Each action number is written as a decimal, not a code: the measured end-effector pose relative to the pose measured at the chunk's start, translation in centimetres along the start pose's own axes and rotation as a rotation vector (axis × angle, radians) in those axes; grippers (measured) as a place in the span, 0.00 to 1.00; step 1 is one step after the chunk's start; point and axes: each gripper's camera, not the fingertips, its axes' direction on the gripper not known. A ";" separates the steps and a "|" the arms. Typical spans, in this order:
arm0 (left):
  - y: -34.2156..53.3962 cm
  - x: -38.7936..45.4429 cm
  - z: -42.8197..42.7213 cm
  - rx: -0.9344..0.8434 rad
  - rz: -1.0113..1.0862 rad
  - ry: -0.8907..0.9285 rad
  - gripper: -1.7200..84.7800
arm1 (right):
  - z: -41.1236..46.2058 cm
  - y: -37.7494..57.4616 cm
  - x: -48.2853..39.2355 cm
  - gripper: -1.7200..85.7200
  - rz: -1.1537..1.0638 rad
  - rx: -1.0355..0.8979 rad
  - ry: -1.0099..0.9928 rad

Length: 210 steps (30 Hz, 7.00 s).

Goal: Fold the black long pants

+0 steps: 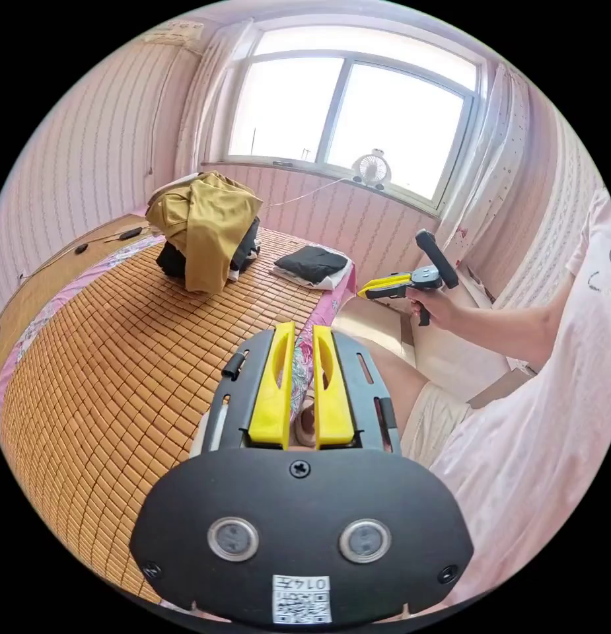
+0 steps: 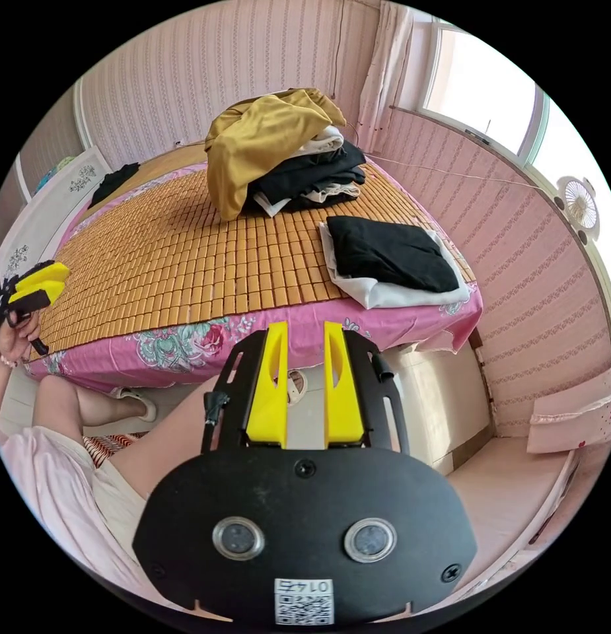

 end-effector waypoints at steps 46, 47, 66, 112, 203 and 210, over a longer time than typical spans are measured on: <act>19.8 -9.4 -28.9 0.229 -0.560 -0.856 0.20 | -19.3 -18.0 -17.7 0.07 -0.268 0.331 -0.949; 20.8 -9.8 -29.4 0.223 -0.594 -0.853 0.20 | -15.6 -17.4 -17.8 0.08 -0.235 0.235 -0.911; 26.2 -29.0 -30.8 -0.013 -0.982 -0.645 0.16 | 5.8 -11.3 -50.3 0.18 -1.086 -0.228 -0.326; 25.4 -28.7 -50.0 0.161 -1.022 -0.582 0.06 | 4.0 -20.0 -23.8 0.03 -0.553 -0.166 -0.110; 33.8 -19.1 -53.5 0.297 -1.388 -0.705 0.08 | 9.0 -29.3 -55.0 0.09 -0.982 -0.355 -0.360; 26.1 -19.6 -43.3 0.091 -1.079 -0.478 0.08 | 10.0 -25.3 -37.1 0.15 -0.645 -0.391 -0.243</act>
